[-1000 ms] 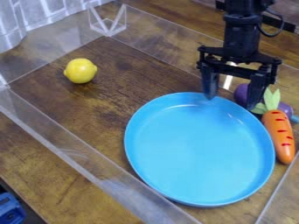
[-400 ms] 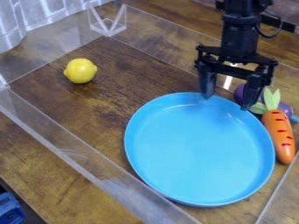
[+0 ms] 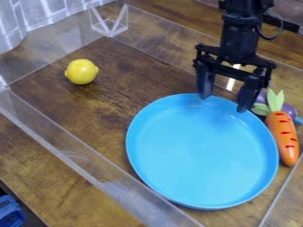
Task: Remove the purple eggplant from the blue tray and put it on the table
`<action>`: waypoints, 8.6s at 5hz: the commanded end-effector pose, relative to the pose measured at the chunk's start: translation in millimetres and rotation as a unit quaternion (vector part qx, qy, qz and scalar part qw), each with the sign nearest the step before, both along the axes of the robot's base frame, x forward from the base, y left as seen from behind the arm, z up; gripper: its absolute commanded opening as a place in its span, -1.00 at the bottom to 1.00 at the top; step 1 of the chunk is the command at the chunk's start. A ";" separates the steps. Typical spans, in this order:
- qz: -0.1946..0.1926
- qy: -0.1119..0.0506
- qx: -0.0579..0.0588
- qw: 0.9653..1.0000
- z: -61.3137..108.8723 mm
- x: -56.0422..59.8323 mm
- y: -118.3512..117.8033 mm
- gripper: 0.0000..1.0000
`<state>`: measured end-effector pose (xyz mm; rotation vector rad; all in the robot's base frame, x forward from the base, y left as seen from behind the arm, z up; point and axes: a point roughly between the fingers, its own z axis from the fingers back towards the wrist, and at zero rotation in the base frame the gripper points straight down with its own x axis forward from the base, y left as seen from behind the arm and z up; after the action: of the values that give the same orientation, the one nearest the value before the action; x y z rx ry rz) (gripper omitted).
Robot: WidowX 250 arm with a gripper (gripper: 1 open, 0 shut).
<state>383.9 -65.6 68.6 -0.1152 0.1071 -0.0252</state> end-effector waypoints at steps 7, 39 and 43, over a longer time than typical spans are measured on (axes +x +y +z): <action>0.008 -0.021 0.035 0.999 32.9 -16.7 48.3 1.00; 0.017 0.034 0.028 0.999 -36.4 29.6 89.9 1.00; 0.024 0.025 0.026 0.999 -44.9 41.2 97.0 -1.00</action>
<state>422.5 27.3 21.3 -0.0660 0.1718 0.0252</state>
